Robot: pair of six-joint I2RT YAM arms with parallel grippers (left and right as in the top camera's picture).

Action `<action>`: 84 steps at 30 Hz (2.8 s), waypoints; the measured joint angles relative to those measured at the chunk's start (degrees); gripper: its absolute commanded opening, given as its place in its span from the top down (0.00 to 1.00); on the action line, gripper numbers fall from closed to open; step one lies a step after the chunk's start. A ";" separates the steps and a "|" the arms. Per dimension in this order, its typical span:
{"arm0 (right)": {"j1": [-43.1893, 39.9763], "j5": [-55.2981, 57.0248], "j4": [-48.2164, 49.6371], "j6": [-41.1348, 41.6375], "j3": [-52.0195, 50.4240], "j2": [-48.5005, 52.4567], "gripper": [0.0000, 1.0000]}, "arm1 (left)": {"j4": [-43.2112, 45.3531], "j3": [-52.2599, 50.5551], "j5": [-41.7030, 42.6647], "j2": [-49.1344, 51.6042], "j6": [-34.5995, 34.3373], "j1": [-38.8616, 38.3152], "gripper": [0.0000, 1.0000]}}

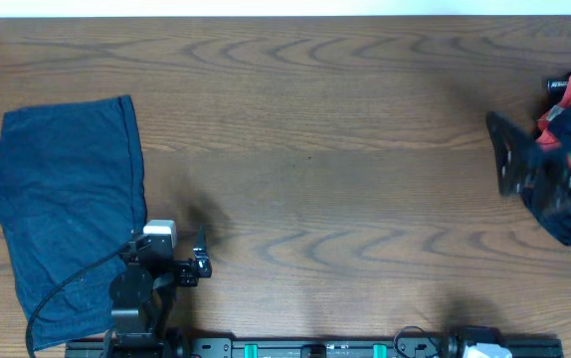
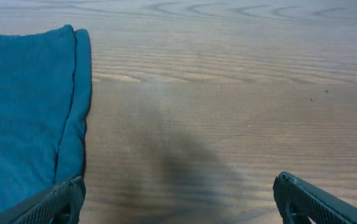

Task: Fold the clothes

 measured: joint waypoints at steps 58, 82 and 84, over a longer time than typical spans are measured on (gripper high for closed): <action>0.00 -9.99 62.29 1.84 -102.01 -56.28 0.01 | -0.04 0.00 0.04 -0.02 0.02 0.00 0.02; 0.00 7.93 56.98 4.31 -102.01 -56.43 0.01 | -0.04 0.00 0.02 -0.02 0.02 0.00 0.02; 0.00 8.26 56.94 3.89 -102.01 -56.43 0.01 | -0.04 0.00 0.04 -0.02 0.02 0.00 0.02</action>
